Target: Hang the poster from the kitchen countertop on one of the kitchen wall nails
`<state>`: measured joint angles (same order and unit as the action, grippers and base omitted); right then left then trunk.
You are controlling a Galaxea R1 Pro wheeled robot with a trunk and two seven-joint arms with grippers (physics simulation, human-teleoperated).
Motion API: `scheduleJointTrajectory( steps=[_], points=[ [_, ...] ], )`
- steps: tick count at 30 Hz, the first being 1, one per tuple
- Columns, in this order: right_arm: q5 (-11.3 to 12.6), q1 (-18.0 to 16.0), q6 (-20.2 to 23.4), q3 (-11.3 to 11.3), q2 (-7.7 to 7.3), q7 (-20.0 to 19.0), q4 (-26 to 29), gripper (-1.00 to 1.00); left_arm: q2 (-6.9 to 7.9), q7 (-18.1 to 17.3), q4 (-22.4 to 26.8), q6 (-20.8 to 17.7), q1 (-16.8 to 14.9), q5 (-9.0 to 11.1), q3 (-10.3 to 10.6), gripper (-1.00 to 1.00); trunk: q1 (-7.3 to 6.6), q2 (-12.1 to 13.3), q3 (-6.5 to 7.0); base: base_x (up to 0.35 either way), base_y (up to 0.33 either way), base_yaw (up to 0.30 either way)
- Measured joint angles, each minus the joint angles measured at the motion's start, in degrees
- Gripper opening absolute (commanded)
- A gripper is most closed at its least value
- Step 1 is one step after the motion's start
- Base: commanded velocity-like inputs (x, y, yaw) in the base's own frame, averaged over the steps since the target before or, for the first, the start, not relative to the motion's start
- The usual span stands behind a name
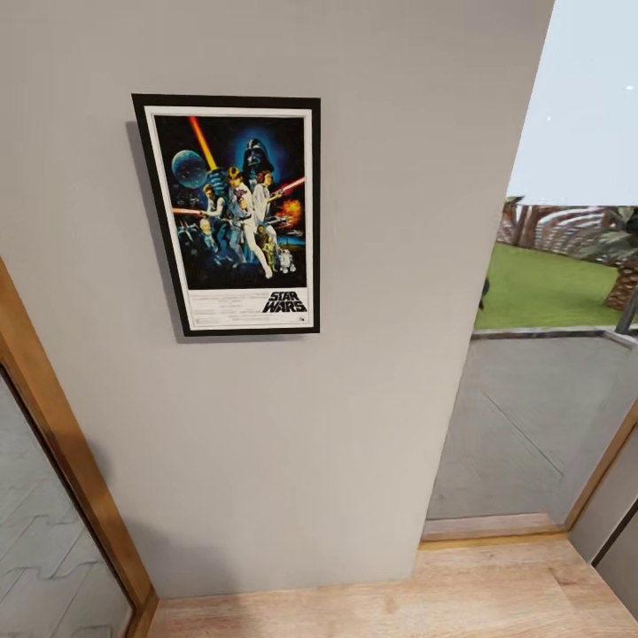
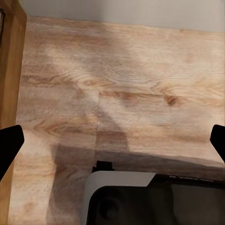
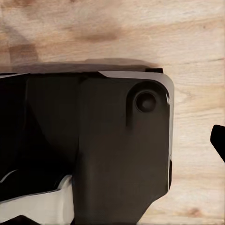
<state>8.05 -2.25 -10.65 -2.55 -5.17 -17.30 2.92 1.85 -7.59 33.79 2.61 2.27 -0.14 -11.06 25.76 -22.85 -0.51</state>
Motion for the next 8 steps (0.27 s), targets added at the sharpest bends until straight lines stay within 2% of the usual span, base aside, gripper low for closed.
scheduleJointTrajectory(
  steps=[5, 8],
  points=[
    [-0.02, 0.0, -0.01, 0.03, 0.0, 0.01, -0.43, 1.0, 0.01, 0.01, -1.44, 0.34, 0.0, -0.13, 0.83, 1.0, 0.0, 0.0, 0.0, 0.0, 0.0, 0.0],
    [-0.02, 0.0, -0.01, -0.06, 0.0, 0.01, -0.57, 1.0, 0.03, 0.07, -2.37, 2.31, 0.0, -0.25, 1.36, 1.0, 0.0, 0.0, 0.0, 0.0, 0.0, 0.0]
  ],
)
